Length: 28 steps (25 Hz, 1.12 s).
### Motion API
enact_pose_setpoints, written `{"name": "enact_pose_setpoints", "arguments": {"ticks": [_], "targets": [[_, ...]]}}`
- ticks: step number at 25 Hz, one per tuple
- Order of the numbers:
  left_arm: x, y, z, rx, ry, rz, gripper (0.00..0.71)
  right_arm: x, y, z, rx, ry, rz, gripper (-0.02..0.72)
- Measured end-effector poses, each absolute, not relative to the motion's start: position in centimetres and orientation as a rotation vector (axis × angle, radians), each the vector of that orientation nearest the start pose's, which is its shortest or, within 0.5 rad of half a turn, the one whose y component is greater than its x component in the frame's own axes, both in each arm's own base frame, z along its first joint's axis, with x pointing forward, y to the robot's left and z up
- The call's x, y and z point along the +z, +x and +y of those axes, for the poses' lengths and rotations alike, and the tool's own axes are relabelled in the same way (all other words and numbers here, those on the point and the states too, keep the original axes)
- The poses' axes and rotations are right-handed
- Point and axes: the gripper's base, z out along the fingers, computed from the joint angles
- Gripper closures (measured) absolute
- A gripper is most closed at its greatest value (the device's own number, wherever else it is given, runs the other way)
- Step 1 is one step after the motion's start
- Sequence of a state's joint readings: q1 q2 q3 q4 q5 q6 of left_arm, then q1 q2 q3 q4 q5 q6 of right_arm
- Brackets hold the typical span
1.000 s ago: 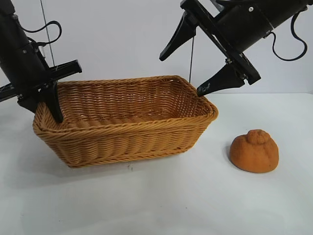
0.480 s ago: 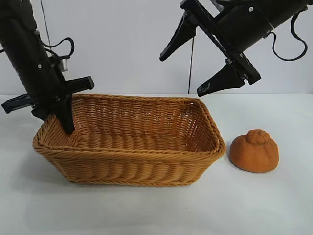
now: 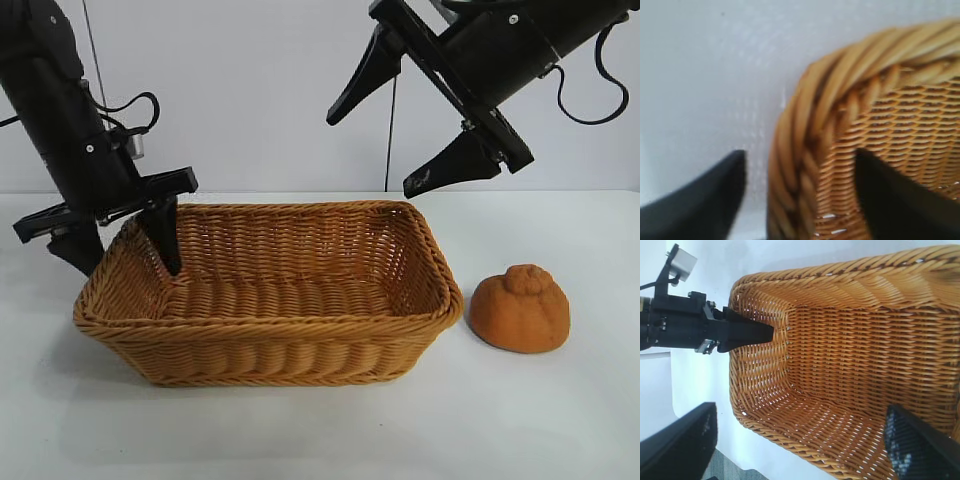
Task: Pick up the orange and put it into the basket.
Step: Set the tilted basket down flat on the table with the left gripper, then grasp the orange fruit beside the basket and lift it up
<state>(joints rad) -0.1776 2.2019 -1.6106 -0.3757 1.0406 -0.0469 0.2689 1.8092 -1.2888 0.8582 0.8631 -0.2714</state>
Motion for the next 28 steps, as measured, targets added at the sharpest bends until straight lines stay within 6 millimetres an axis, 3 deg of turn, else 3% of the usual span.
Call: {"name": "enact_pose_setpoints", "arguments": {"ticks": [6, 10, 18, 24, 28], "targets": [[19.5, 42.1, -10.4, -0.506, -0.017, 3.014, 0.094, 23.7, 34.8, 15.0, 1.019, -0.070, 2.705, 0.084], [22.3, 41.7, -8.9, -0.391, 0.037, 2.988, 0.090, 23.7, 34.8, 15.0, 1.016, -0.072, 2.706, 0.084], [22.2, 42.0, -1.9, -0.177, -0.095, 3.043, 0.091, 23.7, 34.8, 15.0, 1.012, -0.076, 2.707, 0.084], [23.5, 41.5, -1.4, -0.144, -0.092, 3.016, 0.091, 23.7, 34.8, 15.0, 1.013, -0.076, 2.708, 0.084], [25.0, 39.4, -1.7, -0.148, -0.079, 3.007, 0.091, 23.7, 34.8, 15.0, 1.010, -0.082, 2.712, 0.084]]}}
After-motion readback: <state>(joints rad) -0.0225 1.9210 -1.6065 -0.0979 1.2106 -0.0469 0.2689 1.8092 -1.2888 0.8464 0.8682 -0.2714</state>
